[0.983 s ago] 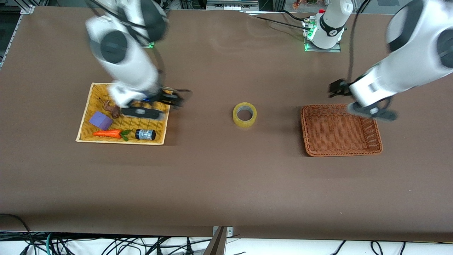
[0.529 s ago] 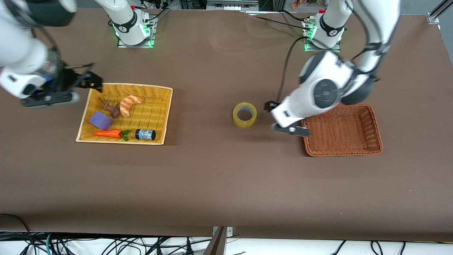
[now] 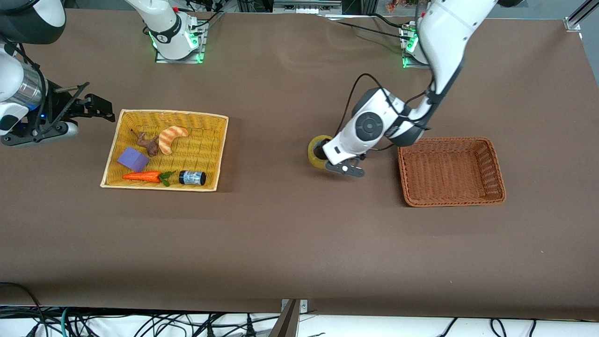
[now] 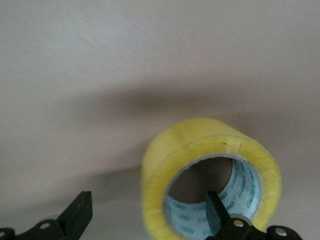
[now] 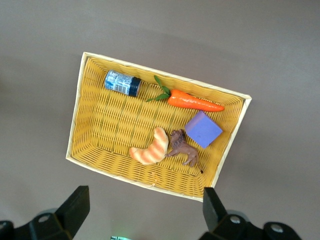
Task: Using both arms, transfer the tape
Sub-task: 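Grasp the tape roll with the left gripper while the right gripper retracts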
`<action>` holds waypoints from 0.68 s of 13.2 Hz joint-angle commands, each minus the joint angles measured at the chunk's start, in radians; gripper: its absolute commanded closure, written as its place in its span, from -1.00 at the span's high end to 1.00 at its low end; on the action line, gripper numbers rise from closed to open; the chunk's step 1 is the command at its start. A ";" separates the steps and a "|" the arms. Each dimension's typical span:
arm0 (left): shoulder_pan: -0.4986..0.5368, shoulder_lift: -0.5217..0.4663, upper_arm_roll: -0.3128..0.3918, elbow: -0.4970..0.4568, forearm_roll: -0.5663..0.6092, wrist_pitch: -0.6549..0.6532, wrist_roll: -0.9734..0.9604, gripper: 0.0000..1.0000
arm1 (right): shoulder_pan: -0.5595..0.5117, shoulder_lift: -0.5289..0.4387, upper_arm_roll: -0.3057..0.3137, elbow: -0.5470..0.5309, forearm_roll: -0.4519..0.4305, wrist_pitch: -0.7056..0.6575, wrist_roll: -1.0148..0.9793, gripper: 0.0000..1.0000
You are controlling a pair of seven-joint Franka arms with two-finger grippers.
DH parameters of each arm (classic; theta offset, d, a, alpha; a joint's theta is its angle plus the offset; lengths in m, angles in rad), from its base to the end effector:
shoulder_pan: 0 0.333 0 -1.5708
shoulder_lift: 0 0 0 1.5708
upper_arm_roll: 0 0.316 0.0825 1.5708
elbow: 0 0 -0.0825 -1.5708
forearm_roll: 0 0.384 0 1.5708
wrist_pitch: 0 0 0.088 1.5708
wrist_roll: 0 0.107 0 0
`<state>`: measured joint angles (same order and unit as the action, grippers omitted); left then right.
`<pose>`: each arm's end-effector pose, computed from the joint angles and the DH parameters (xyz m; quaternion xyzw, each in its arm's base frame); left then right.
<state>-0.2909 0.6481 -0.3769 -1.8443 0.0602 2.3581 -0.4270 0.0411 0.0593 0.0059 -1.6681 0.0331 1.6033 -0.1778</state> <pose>0.5053 -0.3825 0.1867 0.9884 -0.1119 -0.0858 0.0568 0.5666 0.0300 0.5481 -0.9918 -0.1104 0.0608 0.0207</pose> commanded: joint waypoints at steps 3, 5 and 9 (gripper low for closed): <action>-0.007 0.036 0.009 0.019 0.113 0.024 -0.041 -1.00 | -0.003 -0.021 0.000 -0.016 -0.005 0.004 0.000 1.00; 0.002 0.033 0.009 0.022 0.113 0.023 -0.042 -1.00 | -0.001 -0.022 0.002 -0.015 -0.006 0.006 0.038 1.00; 0.028 -0.022 0.009 0.037 0.113 -0.060 -0.041 -1.00 | -0.003 -0.026 0.005 -0.013 -0.007 0.006 0.054 1.00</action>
<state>-0.2826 0.6745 -0.3648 -1.8227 0.1459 2.3711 -0.4612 0.0409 0.0581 0.0047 -1.6681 0.0316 1.6046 -0.1465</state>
